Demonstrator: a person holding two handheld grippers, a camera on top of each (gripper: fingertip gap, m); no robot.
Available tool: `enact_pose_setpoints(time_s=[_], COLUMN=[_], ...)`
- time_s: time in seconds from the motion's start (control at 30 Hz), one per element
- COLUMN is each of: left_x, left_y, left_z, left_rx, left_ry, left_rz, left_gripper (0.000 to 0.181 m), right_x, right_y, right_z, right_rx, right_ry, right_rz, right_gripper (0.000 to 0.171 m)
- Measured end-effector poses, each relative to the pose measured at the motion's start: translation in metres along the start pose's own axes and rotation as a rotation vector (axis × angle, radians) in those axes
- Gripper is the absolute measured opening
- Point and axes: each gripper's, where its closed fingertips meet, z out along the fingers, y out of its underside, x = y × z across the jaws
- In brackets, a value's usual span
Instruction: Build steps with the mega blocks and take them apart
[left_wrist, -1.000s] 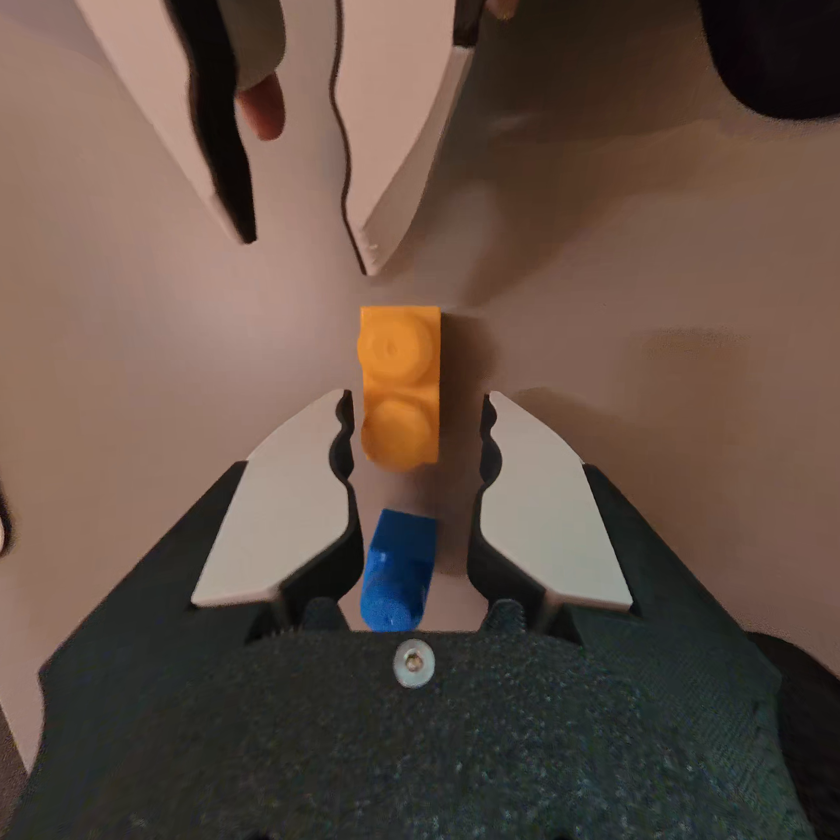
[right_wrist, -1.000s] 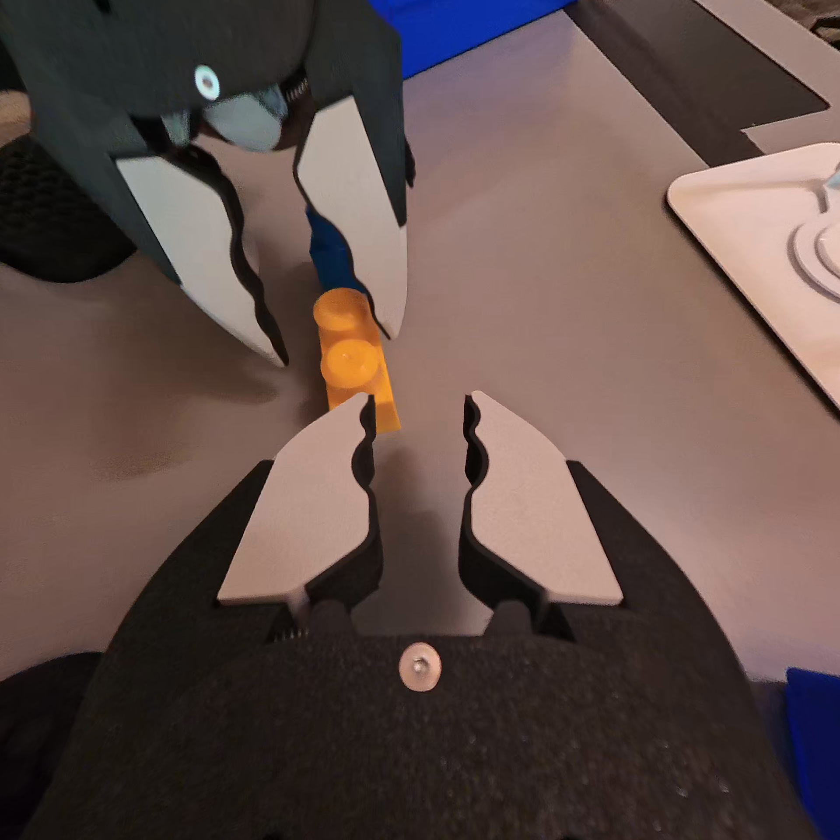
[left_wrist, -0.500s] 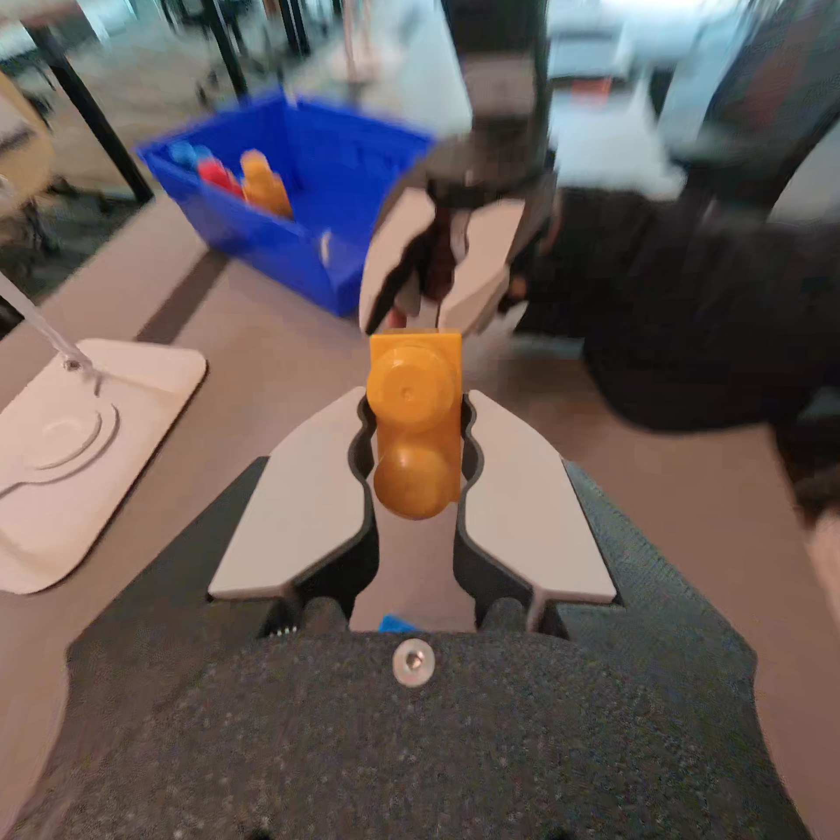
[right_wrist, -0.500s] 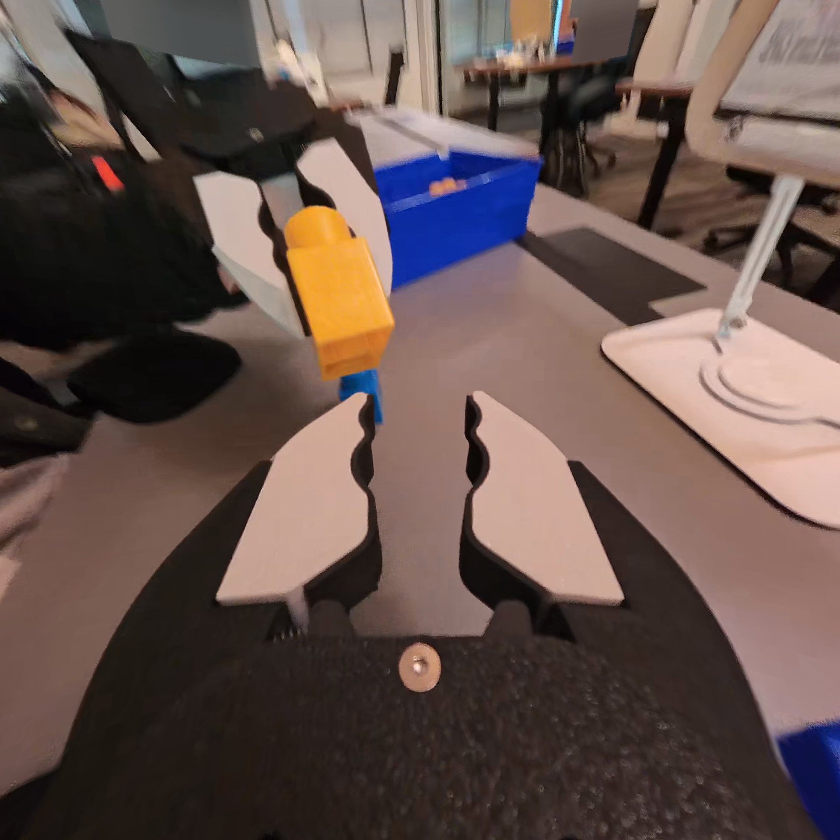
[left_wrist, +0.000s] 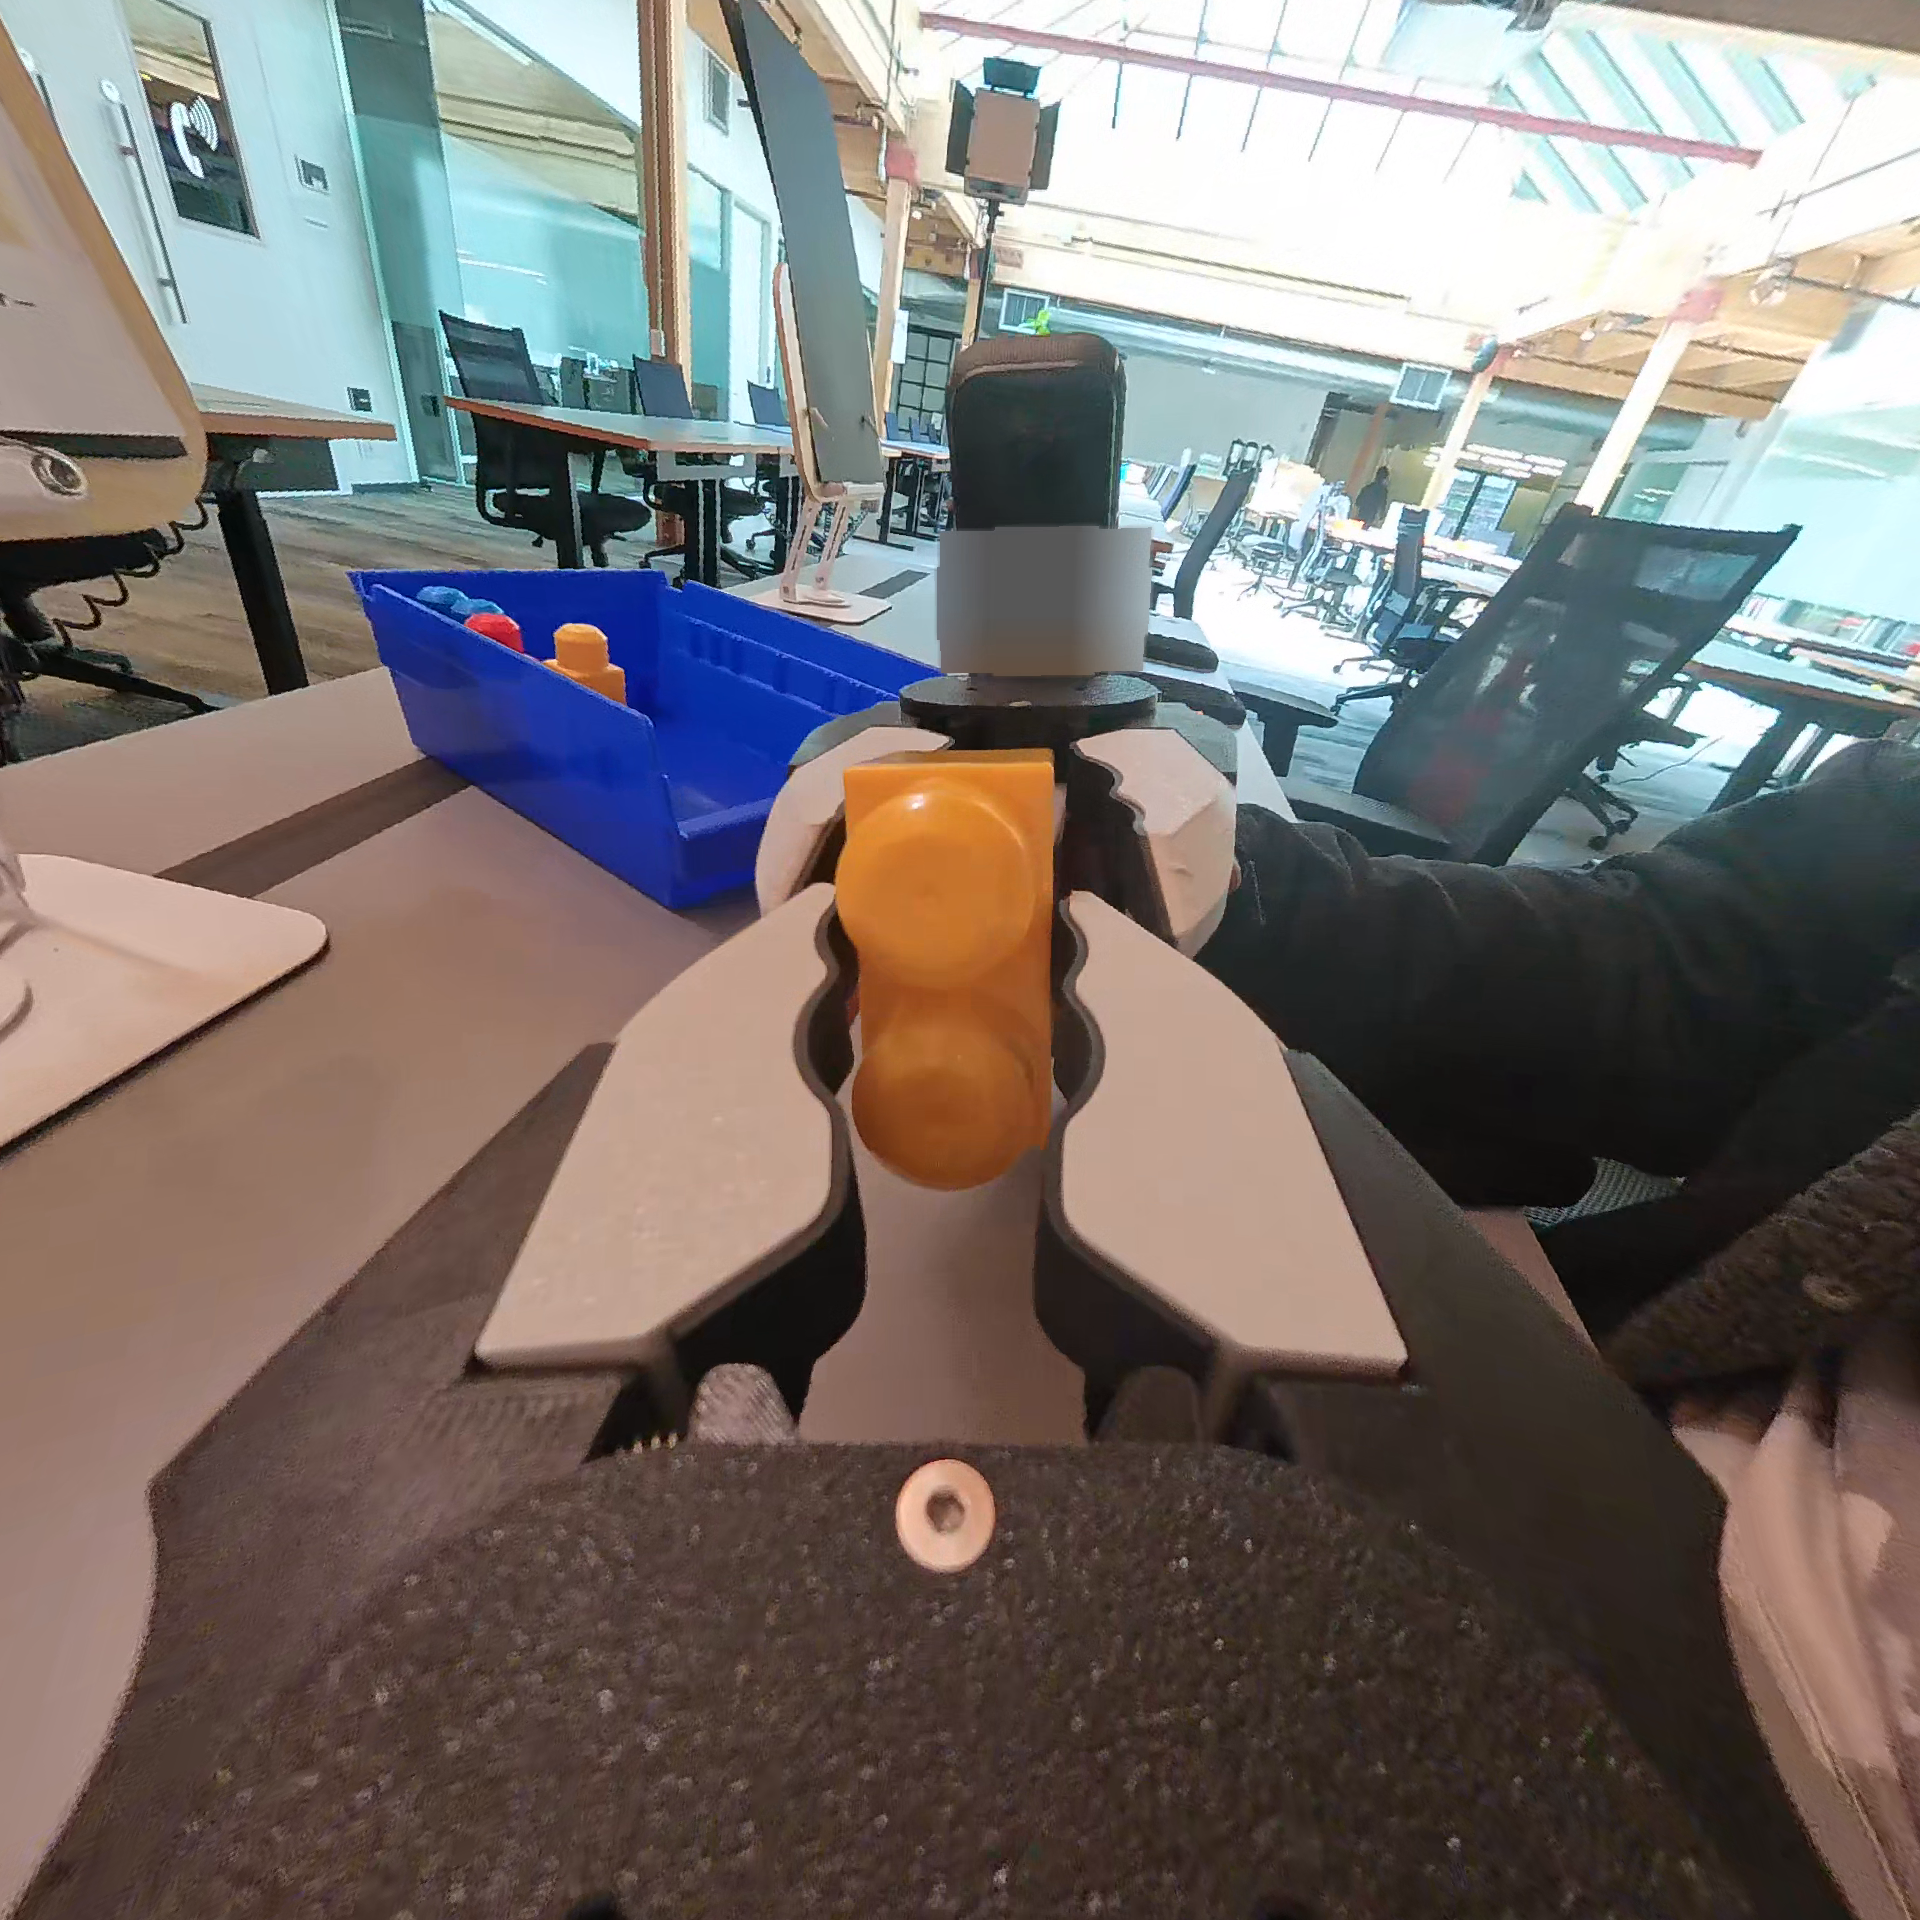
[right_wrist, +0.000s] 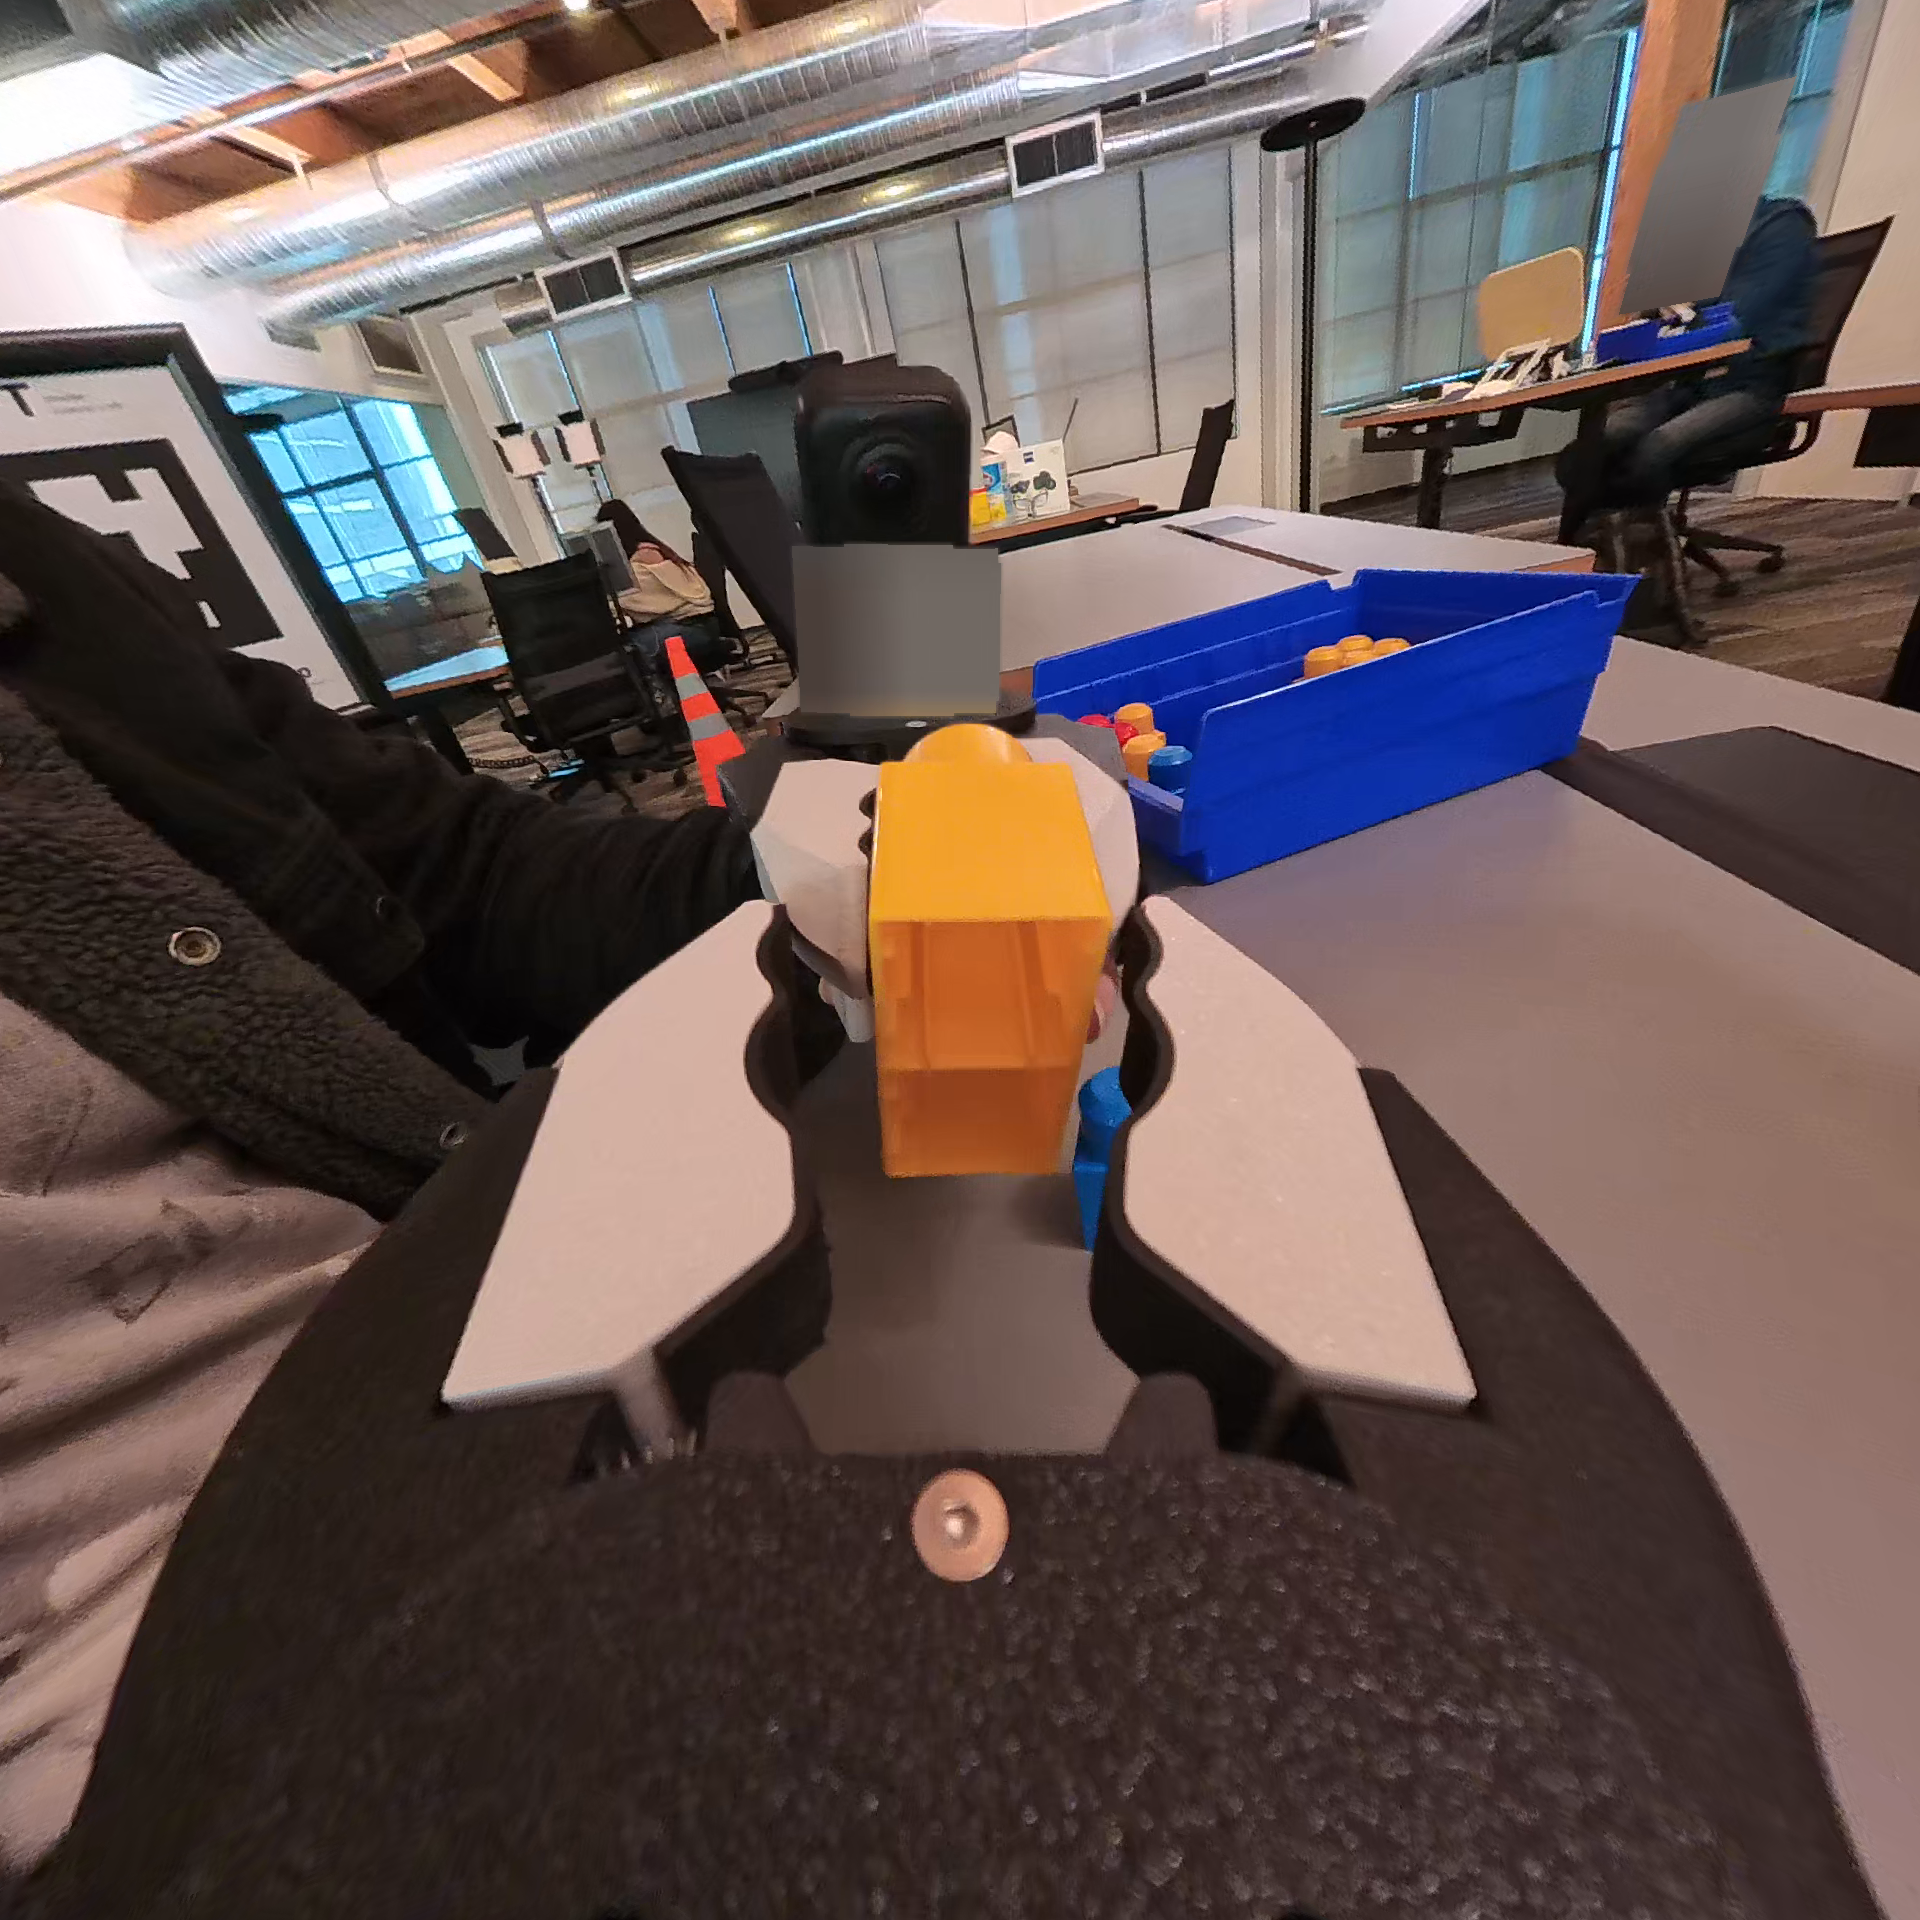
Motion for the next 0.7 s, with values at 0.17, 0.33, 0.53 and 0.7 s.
enact_pose_setpoints(time_s=[0.17, 0.33, 0.53, 0.7], left_x=[0.003, 0.004, 0.009, 0.004], left_y=[-0.001, 0.002, -0.003, 0.006], left_z=[-0.003, -0.003, -0.003, -0.008], left_rx=[0.006, 0.001, 0.014, -0.033], left_ry=[0.020, 0.018, 0.034, 0.037], left_rz=[0.009, 0.014, 0.023, 0.007], left_gripper=[0.036, 0.036, 0.035, 0.039], right_x=[0.000, -0.001, -0.006, -0.004], right_y=[-0.005, -0.012, -0.020, -0.040], right_z=[-0.002, -0.006, -0.009, -0.032], right_rx=[0.048, 0.076, 0.068, 0.170], right_ry=[-0.018, 0.003, 0.011, 0.011], right_rz=[0.023, -0.019, -0.074, -0.050], right_gripper=[0.056, 0.036, 0.035, 0.036])
